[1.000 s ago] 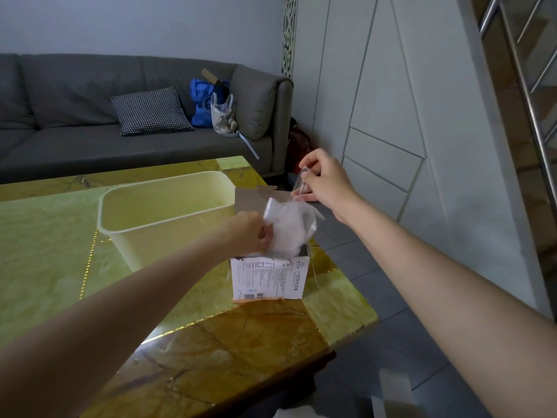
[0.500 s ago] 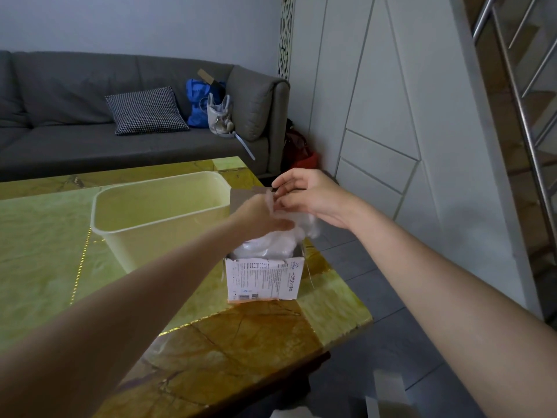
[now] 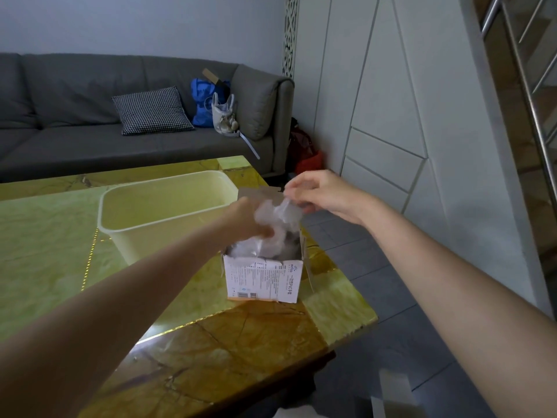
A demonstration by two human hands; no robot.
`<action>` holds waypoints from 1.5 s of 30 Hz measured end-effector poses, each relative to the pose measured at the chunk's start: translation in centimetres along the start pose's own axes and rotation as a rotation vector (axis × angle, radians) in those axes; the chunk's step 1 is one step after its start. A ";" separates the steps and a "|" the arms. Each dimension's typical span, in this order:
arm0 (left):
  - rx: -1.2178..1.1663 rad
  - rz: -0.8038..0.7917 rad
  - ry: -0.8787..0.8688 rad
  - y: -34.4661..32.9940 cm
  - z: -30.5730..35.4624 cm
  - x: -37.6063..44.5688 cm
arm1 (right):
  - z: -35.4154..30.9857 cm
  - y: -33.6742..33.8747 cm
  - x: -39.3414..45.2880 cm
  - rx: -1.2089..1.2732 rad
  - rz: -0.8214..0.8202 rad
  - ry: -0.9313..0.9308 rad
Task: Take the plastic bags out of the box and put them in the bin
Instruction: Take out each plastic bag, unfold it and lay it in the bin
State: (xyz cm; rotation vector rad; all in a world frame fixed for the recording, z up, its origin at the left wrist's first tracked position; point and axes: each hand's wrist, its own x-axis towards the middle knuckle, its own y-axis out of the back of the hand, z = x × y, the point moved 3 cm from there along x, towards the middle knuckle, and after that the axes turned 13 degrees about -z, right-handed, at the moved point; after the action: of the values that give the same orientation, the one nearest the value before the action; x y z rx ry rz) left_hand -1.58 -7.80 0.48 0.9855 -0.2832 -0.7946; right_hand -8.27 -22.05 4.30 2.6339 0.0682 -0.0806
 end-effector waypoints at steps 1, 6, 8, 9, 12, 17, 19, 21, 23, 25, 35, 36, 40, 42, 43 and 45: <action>-0.018 -0.024 0.018 0.0 -0.2 0.0 | 0.0 -0.4 -0.1 -0.078 -0.076 -0.026; -0.218 -0.041 -0.009 0.5 -0.2 -0.6 | -0.4 -2.0 0.3 -0.271 -0.054 -0.052; -0.300 -0.046 0.038 0.8 -0.7 -0.7 | -0.1 -2.4 0.5 -0.302 0.006 -0.083; -0.331 -0.050 0.066 1.1 -0.9 -0.9 | 0.0 -2.5 0.4 -0.342 0.048 -0.095; -0.437 -0.116 0.060 1.6 -1.3 -1.3 | 0.7 -3.9 0.6 -0.395 0.006 -0.131; -0.527 -0.176 -0.078 1.2 -0.5 -1.4 | 1.1 -5.0 1.1 -0.405 0.103 -0.027; -0.568 -0.159 -0.078 1.5 -0.6 -1.3 | 1.1 -4.6 1.1 -0.453 0.095 -0.029; -0.672 -0.205 -0.107 1.6 -0.8 -1.0 | 1.1 -4.2 0.9 -0.424 0.053 -0.028; -0.713 -0.189 -0.098 1.8 -0.8 -1.0 | 1.4 -4.1 0.9 -0.367 -0.018 -0.050; -0.610 -0.108 -0.018 1.7 -1.2 -0.9 | 2.1 -4.0 0.9 -0.275 -0.090 -0.090; -0.332 0.065 0.128 2.2 -3.2 -0.3 | 3.7 -2.3 0.2 0.364 0.031 -0.037; -0.153 0.092 0.113 2.3 -2.9 -0.4 | 3.8 -1.9 0.2 0.361 0.096 -0.054; 0.506 0.231 -0.206 1.4 -0.3 -1.5 | 3.8 -1.9 0.2 0.295 0.146 -0.159; 0.600 0.100 -0.333 0.3 0.5 -1.7 | 3.6 -1.9 0.3 0.356 0.157 -0.159; 0.644 0.031 -0.352 -0.2 0.4 -1.6 | 3.4 -1.7 0.3 0.407 0.193 -0.151; 0.687 -0.065 -0.343 -0.9 0.1 -1.7 | 2.9 -0.7 0.3 0.506 0.324 -0.118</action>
State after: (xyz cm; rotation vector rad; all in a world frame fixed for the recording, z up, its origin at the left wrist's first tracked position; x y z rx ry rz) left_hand -3.27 -6.95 0.01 1.5013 -0.8633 -0.9485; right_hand -8.16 -22.84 1.42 3.0940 -0.4772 -0.1598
